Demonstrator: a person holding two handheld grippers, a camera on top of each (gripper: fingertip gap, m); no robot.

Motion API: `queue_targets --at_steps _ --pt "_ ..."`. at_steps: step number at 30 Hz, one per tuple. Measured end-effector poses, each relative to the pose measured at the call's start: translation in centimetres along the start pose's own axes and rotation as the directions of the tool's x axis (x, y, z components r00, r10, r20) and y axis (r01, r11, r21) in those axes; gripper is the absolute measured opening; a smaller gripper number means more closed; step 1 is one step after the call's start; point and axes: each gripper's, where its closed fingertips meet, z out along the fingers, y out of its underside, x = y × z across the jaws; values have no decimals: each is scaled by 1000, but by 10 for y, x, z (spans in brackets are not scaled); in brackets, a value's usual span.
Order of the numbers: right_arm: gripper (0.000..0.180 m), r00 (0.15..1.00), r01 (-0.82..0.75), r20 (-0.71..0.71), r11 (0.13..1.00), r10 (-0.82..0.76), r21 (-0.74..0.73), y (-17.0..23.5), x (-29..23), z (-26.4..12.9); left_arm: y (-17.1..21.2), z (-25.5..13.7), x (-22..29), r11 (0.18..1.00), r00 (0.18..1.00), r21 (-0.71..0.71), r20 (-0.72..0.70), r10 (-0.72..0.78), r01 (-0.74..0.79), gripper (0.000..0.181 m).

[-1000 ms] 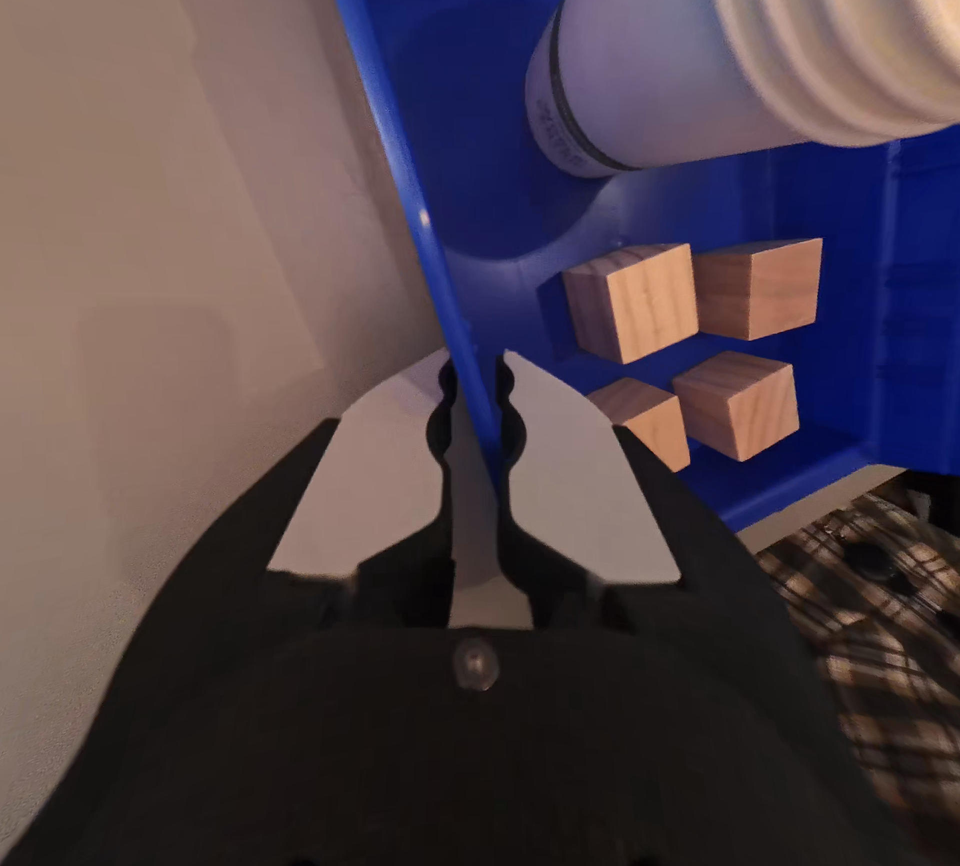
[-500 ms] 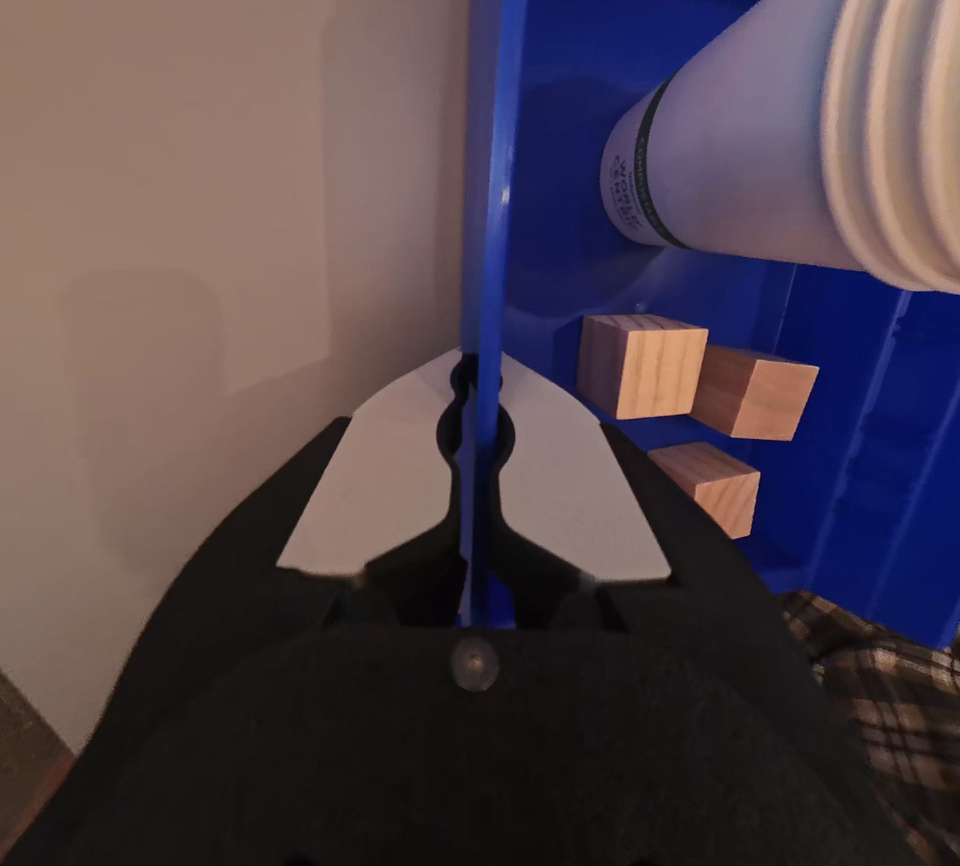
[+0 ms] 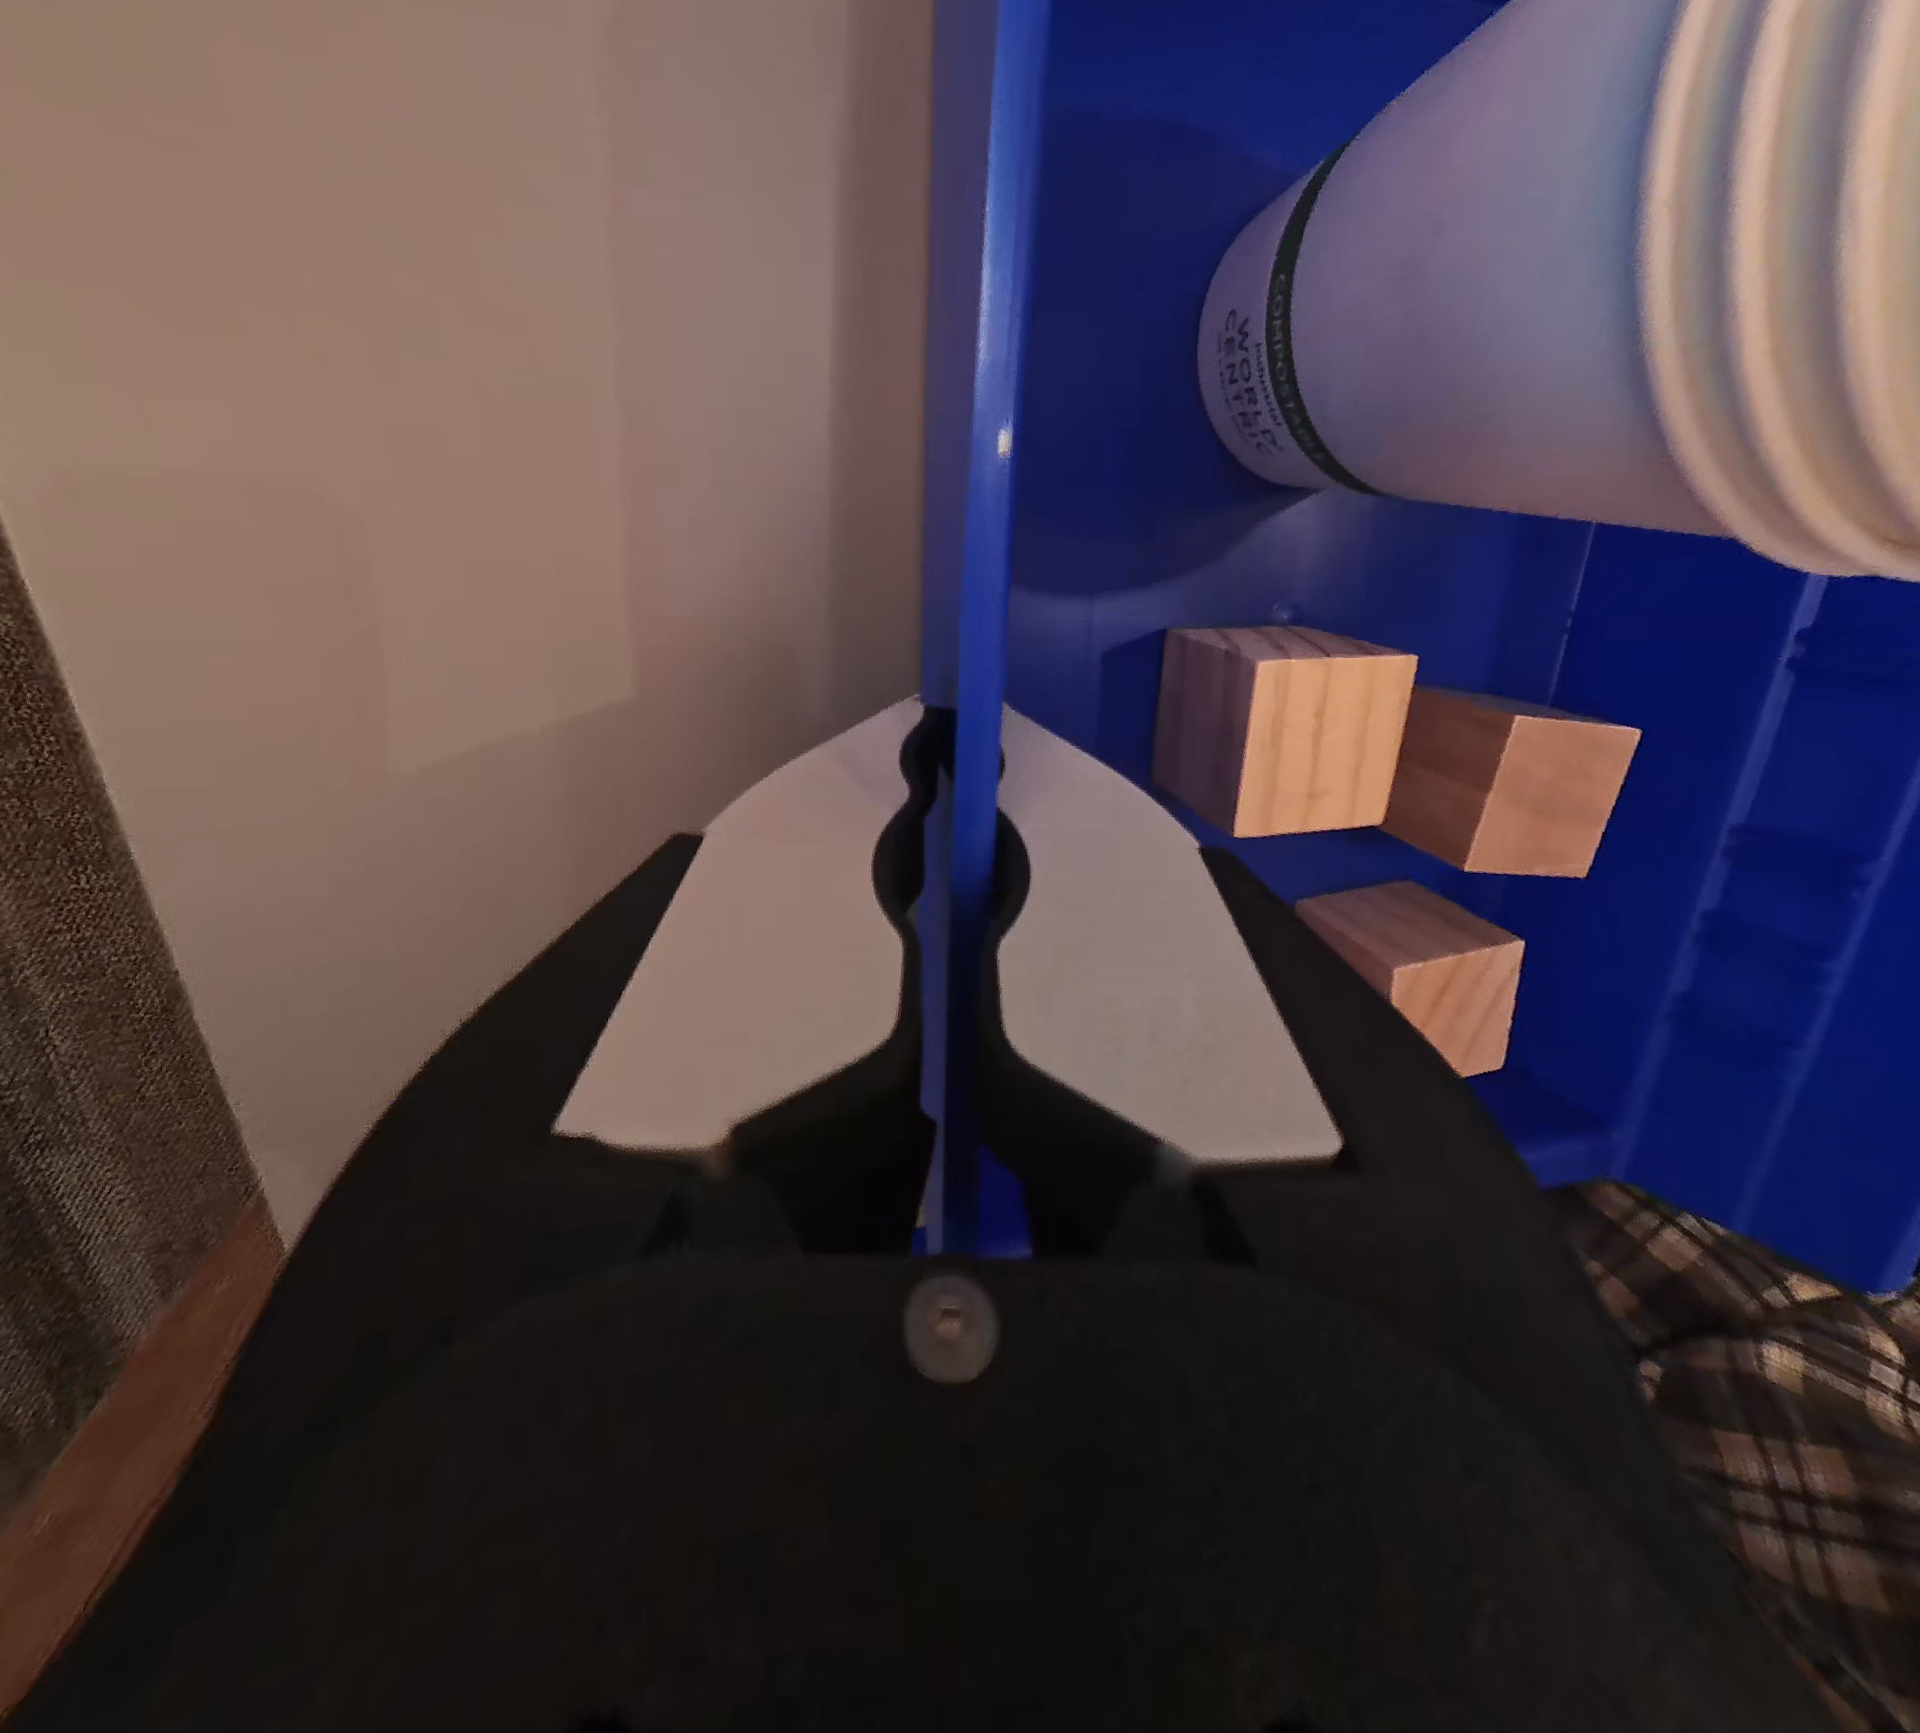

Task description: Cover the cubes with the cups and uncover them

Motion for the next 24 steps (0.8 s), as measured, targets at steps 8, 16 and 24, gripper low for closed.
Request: queue_targets --at_steps 8,16,24 --pt "55 1000 -11 3 1000 11 -26 6 1 5 0 -7 -28 998 998 16 13 -55 55 4" --pt "55 1000 -24 -3 999 24 -37 9 3 6 -3 -14 -56 997 997 19 16 -76 76 4" --pt "55 1000 -27 8 998 27 -58 8 0 16 -5 -15 -63 995 995 32 15 -96 95 4"
